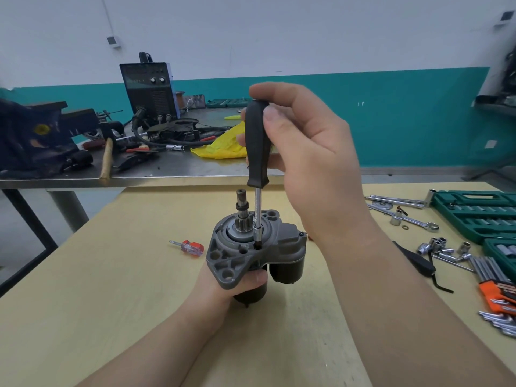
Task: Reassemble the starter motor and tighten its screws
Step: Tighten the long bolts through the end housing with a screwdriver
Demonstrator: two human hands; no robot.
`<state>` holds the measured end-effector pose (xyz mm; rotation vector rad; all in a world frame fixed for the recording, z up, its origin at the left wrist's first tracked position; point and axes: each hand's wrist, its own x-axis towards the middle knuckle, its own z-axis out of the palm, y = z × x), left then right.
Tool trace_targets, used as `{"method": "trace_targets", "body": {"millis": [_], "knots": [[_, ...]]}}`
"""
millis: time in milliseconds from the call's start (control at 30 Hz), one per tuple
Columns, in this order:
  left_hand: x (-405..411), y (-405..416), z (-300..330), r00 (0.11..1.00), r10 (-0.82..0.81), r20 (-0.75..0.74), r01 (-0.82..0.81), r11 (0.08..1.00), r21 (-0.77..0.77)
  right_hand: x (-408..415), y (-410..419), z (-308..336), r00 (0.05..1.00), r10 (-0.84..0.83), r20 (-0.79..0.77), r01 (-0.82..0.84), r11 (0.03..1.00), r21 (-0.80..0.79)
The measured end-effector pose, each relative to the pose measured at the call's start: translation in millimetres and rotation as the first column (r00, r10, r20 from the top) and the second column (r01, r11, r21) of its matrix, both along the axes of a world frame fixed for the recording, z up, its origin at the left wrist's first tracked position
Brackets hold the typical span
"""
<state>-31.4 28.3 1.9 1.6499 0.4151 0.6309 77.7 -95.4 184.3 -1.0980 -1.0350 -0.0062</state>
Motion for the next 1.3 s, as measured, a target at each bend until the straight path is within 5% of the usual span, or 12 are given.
{"method": "trace_targets", "body": {"millis": [200,367,567,767,1300], "knots": [[-0.2,-1.4,3.3,1.000,-0.011,0.007,0.011,1.000,0.027,-0.3,1.3,0.1,0.991,-0.101,0.091,0.102,0.995,-0.008],[0.4,-1.9,3.3,0.999,-0.018,0.030,0.017,0.999,0.031,-0.4,0.4,0.0,1.000,-0.003,0.011,0.003,1.000,-0.014],[1.1,-1.4,1.7,1.000,-0.009,0.024,0.008,1.000,0.026,0.2,1.7,-0.4,0.990,-0.104,0.100,0.107,0.994,-0.020],[0.5,0.0,-0.7,1.000,0.001,0.012,-0.001,1.000,0.006,0.7,2.8,-1.1,1.000,-0.012,0.019,0.013,0.999,-0.034],[0.6,3.3,-4.3,0.999,-0.023,-0.040,0.023,1.000,-0.007,-0.6,4.2,-1.5,0.990,-0.078,0.118,0.080,0.997,-0.017]]}}
